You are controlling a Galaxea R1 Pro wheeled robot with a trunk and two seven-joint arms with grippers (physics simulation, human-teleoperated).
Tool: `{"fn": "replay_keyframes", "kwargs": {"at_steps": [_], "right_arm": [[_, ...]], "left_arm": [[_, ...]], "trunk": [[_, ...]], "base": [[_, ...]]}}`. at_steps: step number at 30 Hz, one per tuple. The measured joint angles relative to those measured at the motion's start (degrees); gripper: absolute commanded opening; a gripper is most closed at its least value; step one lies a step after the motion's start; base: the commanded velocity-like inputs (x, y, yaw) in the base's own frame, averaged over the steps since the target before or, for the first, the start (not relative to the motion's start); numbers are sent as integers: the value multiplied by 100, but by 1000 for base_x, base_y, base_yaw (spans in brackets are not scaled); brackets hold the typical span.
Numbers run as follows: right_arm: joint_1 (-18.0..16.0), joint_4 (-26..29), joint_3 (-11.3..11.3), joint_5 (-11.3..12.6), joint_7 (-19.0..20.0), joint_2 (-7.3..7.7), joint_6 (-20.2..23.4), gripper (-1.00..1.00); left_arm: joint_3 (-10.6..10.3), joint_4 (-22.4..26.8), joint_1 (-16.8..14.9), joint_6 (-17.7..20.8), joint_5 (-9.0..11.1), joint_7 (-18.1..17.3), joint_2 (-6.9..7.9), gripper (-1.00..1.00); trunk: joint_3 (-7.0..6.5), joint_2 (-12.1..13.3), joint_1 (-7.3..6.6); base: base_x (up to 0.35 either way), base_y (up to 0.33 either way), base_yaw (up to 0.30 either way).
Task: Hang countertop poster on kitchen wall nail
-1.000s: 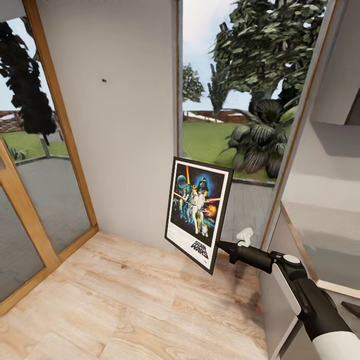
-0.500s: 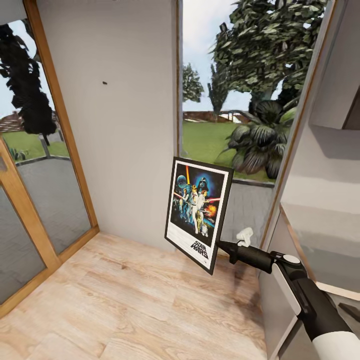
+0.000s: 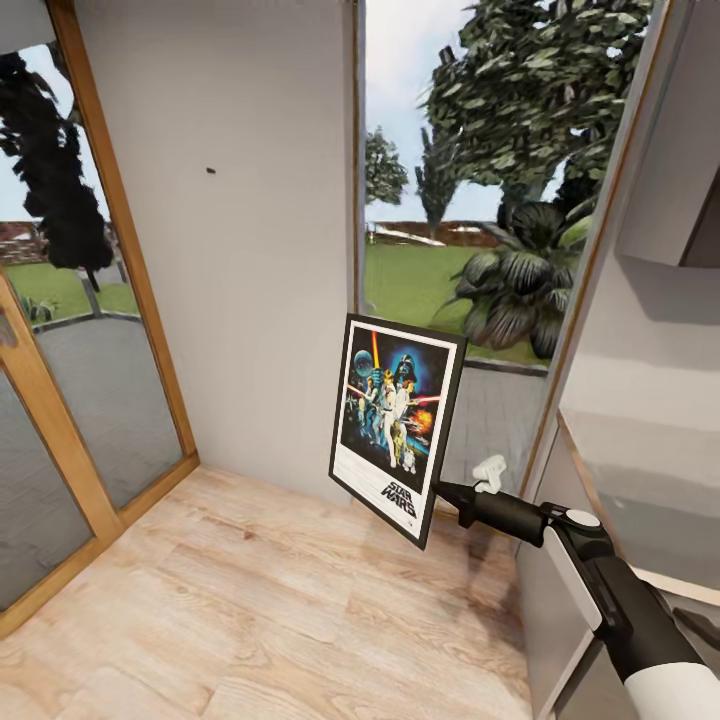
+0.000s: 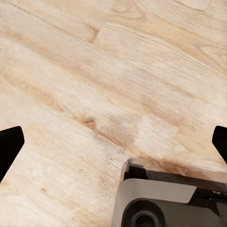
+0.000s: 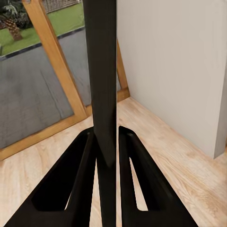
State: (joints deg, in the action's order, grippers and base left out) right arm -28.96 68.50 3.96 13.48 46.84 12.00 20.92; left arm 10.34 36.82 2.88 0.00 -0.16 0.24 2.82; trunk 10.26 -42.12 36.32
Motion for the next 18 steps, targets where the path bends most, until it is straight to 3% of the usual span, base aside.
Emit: {"fn": "replay_keyframes", "kwargs": {"at_steps": [18], "right_arm": [[0, 3, 0, 0, 0, 0, 3, -100]], "left_arm": [[1, 0, 0, -2, 0, 8, 0, 100]], "trunk": [[-324, 723, -396]], "base": [[0, 0, 0]]}}
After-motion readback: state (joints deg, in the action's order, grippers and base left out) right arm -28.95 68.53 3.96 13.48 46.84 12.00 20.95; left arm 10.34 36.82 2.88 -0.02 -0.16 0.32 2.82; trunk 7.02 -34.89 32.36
